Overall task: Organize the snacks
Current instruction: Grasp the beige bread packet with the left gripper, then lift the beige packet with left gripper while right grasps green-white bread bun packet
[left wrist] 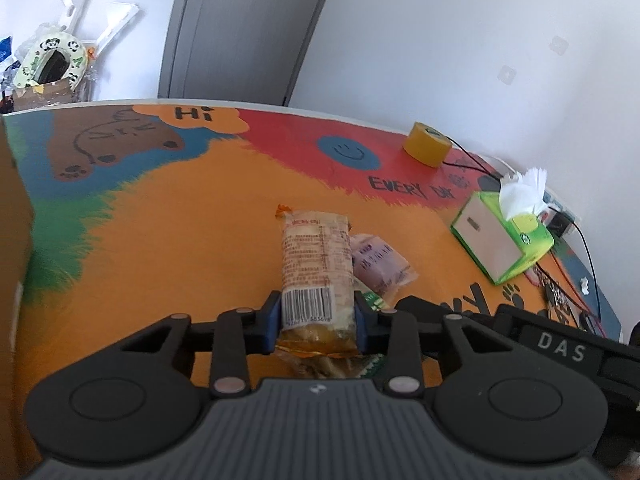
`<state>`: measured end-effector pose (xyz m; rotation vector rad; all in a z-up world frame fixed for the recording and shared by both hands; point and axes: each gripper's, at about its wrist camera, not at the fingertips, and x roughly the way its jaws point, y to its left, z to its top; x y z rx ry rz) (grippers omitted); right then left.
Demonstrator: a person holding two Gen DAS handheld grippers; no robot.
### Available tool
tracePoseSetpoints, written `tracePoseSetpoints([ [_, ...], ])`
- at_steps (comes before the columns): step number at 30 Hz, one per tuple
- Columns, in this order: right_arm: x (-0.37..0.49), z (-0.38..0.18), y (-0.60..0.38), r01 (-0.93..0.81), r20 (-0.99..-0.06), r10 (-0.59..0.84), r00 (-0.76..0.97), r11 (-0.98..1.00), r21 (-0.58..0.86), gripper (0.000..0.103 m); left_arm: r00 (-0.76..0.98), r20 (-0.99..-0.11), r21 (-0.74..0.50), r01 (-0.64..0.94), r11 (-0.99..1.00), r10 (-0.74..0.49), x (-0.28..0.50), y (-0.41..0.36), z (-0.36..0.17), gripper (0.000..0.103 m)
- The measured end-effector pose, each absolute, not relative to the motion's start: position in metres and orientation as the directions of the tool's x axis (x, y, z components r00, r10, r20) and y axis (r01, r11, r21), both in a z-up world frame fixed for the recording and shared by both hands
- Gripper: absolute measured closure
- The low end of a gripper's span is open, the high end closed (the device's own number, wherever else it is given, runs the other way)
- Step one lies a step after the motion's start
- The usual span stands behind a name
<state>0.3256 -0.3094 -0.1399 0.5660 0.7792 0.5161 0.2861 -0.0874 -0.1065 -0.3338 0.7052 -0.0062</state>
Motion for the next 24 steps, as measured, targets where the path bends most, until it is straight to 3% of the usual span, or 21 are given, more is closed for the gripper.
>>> tracePoseSetpoints([
  [8,0.331,-0.142,-0.294,-0.222,-0.508,0.629,0.588,0.730,0.647,0.052,0.769,-0.633,-0.308,-0.142,0.941,-0.091,0.279,-0.070,-0.104,0.069],
  [12,0.337,-0.148,-0.288,-0.208,-0.524,0.640,0.562,0.722,0.660,0.082,0.768,-0.635,-0.311,-0.154,0.938,-0.084,0.275,-0.064,-0.103,0.069],
  [19,0.324,-0.141,-0.292,-0.227,-0.487,0.637,0.598,0.717,0.659,0.093,0.775,-0.626,-0.315,-0.154,0.937,-0.082,0.265,-0.060,-0.098,0.069],
  [24,0.314,-0.135,-0.300,-0.232,-0.478,0.627,0.615,0.723,0.651,0.094,0.777,-0.624,-0.316,-0.149,0.937,-0.087,0.256,-0.061,-0.097,0.069],
])
